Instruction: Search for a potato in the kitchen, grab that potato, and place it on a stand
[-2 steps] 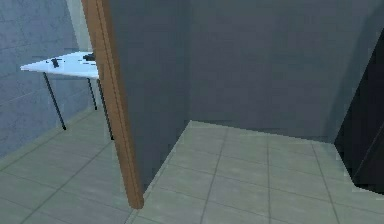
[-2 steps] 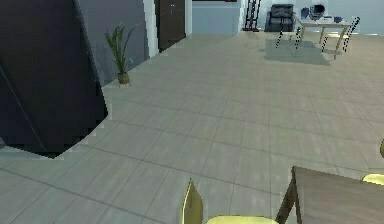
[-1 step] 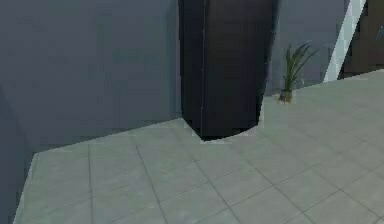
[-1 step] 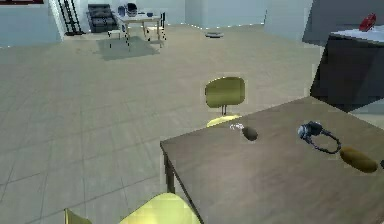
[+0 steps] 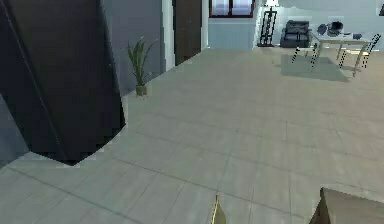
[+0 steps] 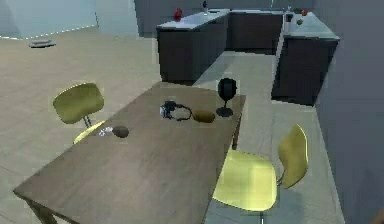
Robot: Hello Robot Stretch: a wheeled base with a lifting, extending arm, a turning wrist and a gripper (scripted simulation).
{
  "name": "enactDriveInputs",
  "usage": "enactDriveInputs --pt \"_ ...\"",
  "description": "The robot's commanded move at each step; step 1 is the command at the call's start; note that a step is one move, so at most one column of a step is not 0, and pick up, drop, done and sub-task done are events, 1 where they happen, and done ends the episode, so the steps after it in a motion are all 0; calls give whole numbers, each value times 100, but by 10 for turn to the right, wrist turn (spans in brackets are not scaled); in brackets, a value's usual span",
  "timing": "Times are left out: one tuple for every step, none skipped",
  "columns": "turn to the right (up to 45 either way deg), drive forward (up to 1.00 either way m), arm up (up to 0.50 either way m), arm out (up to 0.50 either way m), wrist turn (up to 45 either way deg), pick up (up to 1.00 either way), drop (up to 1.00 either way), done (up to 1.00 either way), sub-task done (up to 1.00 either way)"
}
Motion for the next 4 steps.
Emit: enactDriveInputs --pt "-420 0 0 0 0 0 0 0 0" --pt "0 30 0 0 0 0 0 0 0" --pt "450 0 0 0 0 0 0 0 0" --pt "90 0 0 0 0 0 0 0 0"
